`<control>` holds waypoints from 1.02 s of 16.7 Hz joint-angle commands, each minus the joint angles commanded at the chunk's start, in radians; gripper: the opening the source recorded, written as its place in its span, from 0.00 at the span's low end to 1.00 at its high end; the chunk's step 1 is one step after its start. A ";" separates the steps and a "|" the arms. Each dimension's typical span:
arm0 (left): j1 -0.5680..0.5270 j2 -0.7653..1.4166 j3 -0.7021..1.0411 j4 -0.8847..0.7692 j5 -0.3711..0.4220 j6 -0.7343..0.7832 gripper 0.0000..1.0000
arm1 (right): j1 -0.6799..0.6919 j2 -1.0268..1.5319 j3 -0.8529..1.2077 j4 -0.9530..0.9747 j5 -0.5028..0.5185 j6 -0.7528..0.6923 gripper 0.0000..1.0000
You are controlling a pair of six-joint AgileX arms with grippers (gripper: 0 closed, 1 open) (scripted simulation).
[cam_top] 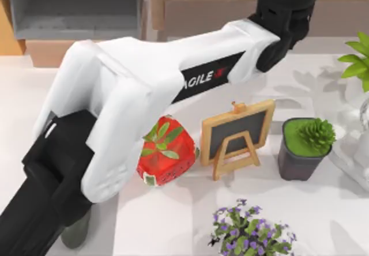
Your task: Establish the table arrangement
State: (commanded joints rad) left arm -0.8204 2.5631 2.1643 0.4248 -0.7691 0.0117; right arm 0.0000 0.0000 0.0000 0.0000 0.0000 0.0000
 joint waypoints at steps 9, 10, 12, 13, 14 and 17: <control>-0.048 -0.142 -0.208 0.070 -0.050 0.005 0.00 | 0.000 0.000 0.000 0.000 0.000 0.000 1.00; -0.048 -0.142 -0.208 0.070 -0.050 0.005 0.00 | 0.000 0.000 0.000 0.000 0.000 0.000 1.00; -0.042 -0.136 -0.204 0.067 -0.049 0.006 0.00 | 0.000 0.000 0.000 0.000 0.000 0.000 1.00; -0.042 -0.136 -0.204 0.067 -0.049 0.006 0.00 | 0.000 0.000 0.000 0.000 0.000 0.000 1.00; -0.043 -0.142 -0.210 0.069 -0.044 0.009 0.00 | 0.000 0.000 0.000 0.000 0.000 0.000 1.00; -0.049 -0.185 -0.262 0.087 -0.001 0.042 0.00 | 0.000 0.000 0.000 0.000 0.000 0.000 1.00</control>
State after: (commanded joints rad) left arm -0.8697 2.3780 1.9022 0.5115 -0.7698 0.0535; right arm 0.0000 0.0000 0.0000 0.0000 0.0000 0.0000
